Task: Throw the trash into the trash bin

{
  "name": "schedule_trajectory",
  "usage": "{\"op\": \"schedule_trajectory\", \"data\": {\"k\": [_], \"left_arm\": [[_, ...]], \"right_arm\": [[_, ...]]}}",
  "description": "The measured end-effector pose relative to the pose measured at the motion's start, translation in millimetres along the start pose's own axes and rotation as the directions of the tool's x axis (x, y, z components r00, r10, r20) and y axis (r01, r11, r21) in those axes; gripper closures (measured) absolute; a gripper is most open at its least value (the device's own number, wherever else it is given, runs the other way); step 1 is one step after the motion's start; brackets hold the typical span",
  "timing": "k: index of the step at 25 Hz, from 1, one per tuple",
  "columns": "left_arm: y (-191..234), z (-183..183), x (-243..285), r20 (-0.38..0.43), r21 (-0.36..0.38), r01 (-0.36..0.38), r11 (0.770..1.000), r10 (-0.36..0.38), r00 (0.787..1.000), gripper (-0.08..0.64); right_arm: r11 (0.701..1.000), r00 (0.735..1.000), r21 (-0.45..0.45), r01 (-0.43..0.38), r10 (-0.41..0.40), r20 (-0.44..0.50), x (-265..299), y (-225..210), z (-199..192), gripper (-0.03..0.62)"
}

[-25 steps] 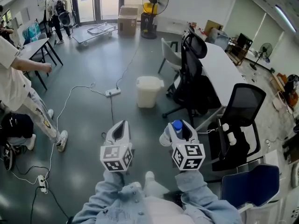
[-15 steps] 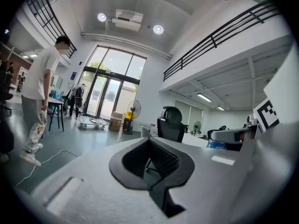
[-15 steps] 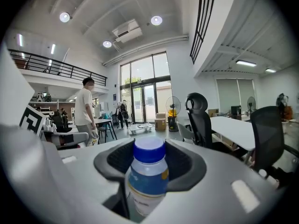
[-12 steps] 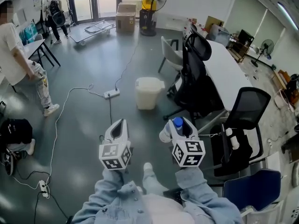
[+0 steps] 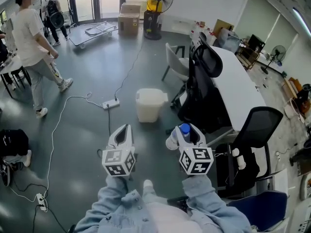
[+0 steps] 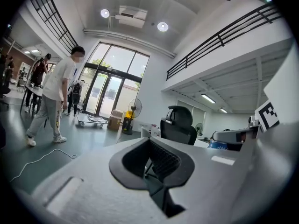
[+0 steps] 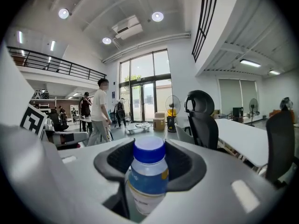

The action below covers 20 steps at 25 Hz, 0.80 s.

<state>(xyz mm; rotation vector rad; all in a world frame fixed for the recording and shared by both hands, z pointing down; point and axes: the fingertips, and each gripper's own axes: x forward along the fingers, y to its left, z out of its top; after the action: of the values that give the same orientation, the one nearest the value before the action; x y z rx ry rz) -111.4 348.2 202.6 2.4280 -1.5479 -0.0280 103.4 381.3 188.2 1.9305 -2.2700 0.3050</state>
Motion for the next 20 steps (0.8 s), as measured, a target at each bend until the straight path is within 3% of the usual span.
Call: {"op": "schedule_trajectory", "data": {"k": [11,20], "left_arm": [[-25.4,8.3,97.8,-0.043,0.065,0.044,0.997,-0.042,0.998,0.56],[-10.7,13.5,144.7,-0.071,0.073,0.03,0.997,-0.025,0.997,0.56]], "right_arm": [[0.996,1.0,0.088,-0.024,0.023,0.008,88.1,-69.2,11.7,0.39],[0.99,0.999,0.14,-0.025,0.03,-0.032,133.2,-93.6,2.6,0.39]]}}
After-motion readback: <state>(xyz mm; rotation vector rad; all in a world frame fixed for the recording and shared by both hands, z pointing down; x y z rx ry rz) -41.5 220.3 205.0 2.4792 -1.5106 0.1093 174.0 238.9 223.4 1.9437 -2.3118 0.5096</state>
